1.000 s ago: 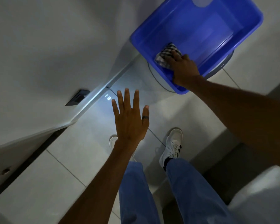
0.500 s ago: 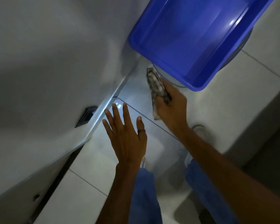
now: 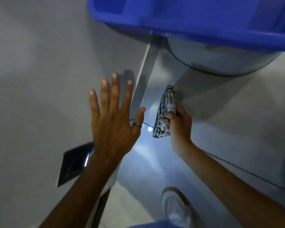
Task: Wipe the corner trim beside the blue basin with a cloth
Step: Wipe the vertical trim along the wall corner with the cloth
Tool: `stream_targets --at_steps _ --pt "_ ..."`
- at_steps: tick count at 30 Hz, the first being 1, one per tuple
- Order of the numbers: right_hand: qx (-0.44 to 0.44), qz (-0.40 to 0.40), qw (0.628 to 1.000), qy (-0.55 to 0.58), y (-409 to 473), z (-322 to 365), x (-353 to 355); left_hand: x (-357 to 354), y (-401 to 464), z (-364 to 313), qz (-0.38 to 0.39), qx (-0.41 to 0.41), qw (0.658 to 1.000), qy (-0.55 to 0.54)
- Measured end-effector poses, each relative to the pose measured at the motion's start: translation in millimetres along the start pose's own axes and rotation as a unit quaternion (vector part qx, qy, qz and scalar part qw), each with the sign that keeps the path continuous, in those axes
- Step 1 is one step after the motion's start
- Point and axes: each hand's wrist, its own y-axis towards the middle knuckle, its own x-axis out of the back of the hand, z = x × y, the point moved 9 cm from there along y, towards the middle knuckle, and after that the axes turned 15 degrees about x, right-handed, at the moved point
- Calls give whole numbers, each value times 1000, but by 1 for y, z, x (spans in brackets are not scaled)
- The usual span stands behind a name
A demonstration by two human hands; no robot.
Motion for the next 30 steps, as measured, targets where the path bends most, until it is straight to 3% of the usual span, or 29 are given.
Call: stream_targets --at_steps 5,9,11,14,18,23,30 --pt "104 7 994 -16 40 -25 -22 -14 31 8 -64 -24 994 80" --pt "256 82 955 -125 42 -17 -84 -7 54 -3 -90 -39 982 159" --pt "262 80 937 -217 43 -19 -107 -3 63 -10 -80 -44 978 186" --pt "300 74 913 -266 46 -11 -125 5 66 -6 -80 -19 980 179" --pt "329 121 909 -226 93 17 -141 6 57 3 -90 -14 982 169" --pt "334 81 913 -222 137 48 -137 1 35 16 -71 -5 982 177" --pt "343 42 912 -223 73 -8 -136 1 14 29 -100 -12 974 202"
